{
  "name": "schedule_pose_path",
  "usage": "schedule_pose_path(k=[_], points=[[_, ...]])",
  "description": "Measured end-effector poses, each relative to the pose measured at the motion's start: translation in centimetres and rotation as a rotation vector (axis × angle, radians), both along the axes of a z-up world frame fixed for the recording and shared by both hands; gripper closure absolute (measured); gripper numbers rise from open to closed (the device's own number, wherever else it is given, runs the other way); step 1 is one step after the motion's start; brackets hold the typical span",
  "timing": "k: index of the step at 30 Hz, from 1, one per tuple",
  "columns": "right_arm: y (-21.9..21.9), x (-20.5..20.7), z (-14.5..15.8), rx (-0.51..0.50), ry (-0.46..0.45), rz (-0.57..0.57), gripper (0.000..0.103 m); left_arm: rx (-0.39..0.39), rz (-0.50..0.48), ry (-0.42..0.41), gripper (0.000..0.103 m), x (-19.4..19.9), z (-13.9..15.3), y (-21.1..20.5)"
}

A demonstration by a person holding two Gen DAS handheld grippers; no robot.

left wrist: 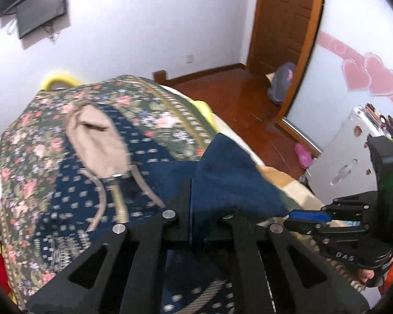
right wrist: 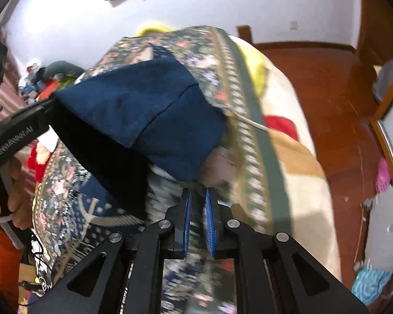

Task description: Fold large clothes

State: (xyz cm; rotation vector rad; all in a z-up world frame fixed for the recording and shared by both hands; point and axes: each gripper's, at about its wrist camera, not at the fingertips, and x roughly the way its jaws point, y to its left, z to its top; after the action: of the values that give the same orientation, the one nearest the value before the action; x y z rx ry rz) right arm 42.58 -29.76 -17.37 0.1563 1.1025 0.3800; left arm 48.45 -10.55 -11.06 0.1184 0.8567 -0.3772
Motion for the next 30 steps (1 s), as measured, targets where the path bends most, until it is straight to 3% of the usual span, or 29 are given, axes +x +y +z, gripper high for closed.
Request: schedule_pose_path(k=[4,8,12,14,16,17,21,25,28,30], points=[[3.3,0.0,-0.4,-0.055,-0.021,0.049,0.095,-0.018,0.081,0.022,0.098,-0.2,-1.0,4.9],[6.3,1.0,-3.7,-0.319,-0.036,0.056,0.096,0.025,0.166,0.08,0.098,-1.1,-4.2,10.3],[5.9,0.9,-4.6,-0.345,-0.068,0.069,0.096,0.037,0.175,0.191,0.097,-2.6,-9.0,14.1],[5.9,0.7,-4.4,-0.357,-0.065,0.07,0.096,0.07,0.162,0.222,0.091,-3.6,-11.1,14.6],[6.1,0.3,-4.4,-0.392,-0.068,0.076,0.096,0.099,0.15,0.256,0.074,-4.8,-13.4,14.9],[6.1,0.2,-4.3,-0.412,-0.07,0.077,0.096,0.105,0.157,0.256,0.071,-5.2,-13.9,15.0],[6.3,-0.7,-3.2,-0.471,-0.103,0.061,0.096,0.114,0.198,0.223,0.052,-6.6,-13.6,15.7],[5.9,-0.8,-1.3,-0.457,-0.162,0.021,0.095,0.077,0.168,0.25,0.047,-6.7,-12.3,15.4],[5.5,0.6,-1.6,-0.41,-0.12,0.003,0.095,0.103,0.133,0.221,0.035,-6.5,-11.6,13.4],[5.6,1.9,-3.3,-0.407,-0.052,-0.008,0.095,0.133,0.116,0.221,0.034,-5.9,-11.7,11.9]])
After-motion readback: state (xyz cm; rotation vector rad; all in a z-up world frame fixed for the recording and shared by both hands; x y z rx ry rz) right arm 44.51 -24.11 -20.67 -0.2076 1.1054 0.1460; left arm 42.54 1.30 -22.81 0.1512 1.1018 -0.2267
